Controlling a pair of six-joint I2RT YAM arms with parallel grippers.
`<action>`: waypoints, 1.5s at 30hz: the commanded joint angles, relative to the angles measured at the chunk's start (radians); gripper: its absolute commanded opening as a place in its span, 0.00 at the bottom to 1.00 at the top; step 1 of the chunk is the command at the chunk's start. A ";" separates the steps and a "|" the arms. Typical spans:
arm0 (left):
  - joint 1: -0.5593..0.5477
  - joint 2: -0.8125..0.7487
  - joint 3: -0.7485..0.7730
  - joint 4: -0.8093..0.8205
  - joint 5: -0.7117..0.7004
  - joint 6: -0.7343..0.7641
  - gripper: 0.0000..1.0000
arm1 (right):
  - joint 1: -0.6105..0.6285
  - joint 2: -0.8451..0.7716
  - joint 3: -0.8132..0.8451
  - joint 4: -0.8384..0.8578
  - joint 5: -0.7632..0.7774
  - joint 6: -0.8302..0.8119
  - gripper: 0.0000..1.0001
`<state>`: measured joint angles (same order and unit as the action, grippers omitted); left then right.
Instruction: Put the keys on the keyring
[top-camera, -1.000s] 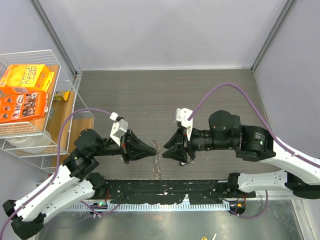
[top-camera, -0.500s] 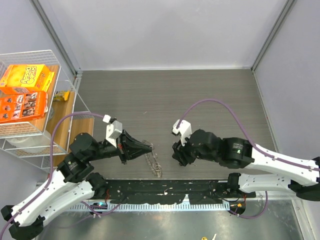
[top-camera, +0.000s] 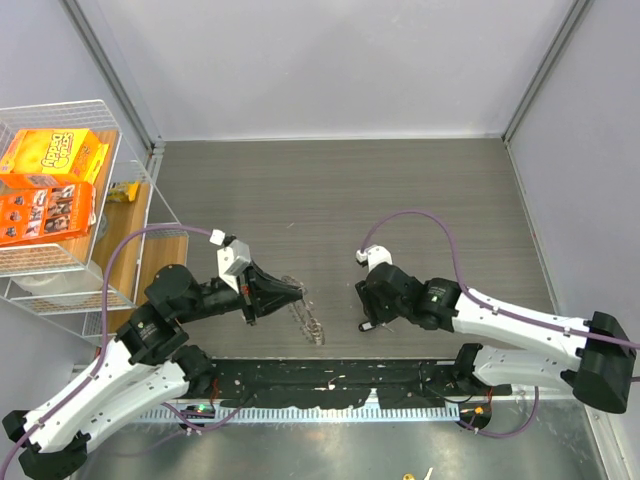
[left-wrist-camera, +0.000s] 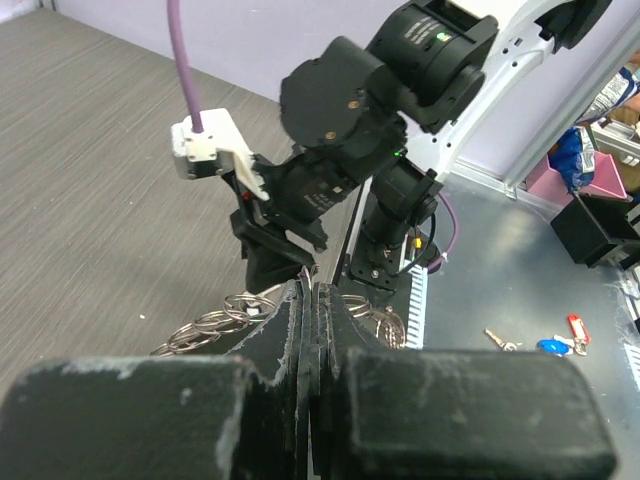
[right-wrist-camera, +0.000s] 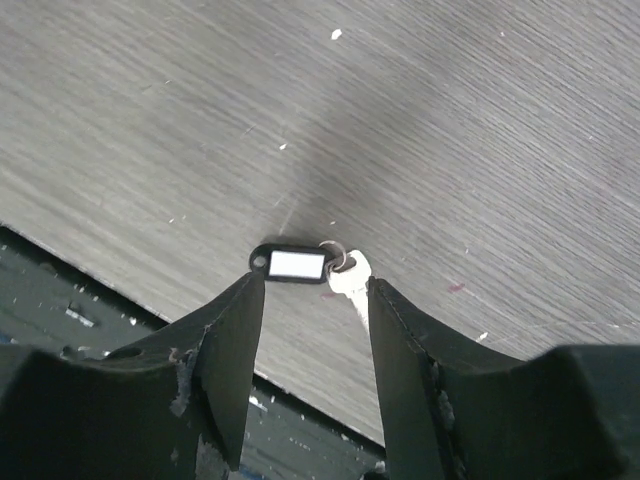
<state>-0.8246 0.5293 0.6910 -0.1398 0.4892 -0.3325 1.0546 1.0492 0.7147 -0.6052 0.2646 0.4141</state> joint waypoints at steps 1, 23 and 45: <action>-0.001 -0.006 0.005 0.039 -0.003 0.009 0.00 | -0.093 0.046 -0.043 0.162 -0.062 0.012 0.52; -0.001 -0.011 -0.002 0.046 0.012 0.004 0.00 | -0.139 0.178 -0.164 0.324 -0.153 0.038 0.47; -0.002 -0.009 -0.001 0.045 0.018 0.003 0.00 | -0.145 0.106 -0.218 0.331 -0.165 0.075 0.05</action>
<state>-0.8249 0.5270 0.6819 -0.1406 0.4942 -0.3328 0.9123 1.2079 0.5011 -0.2707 0.0849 0.4744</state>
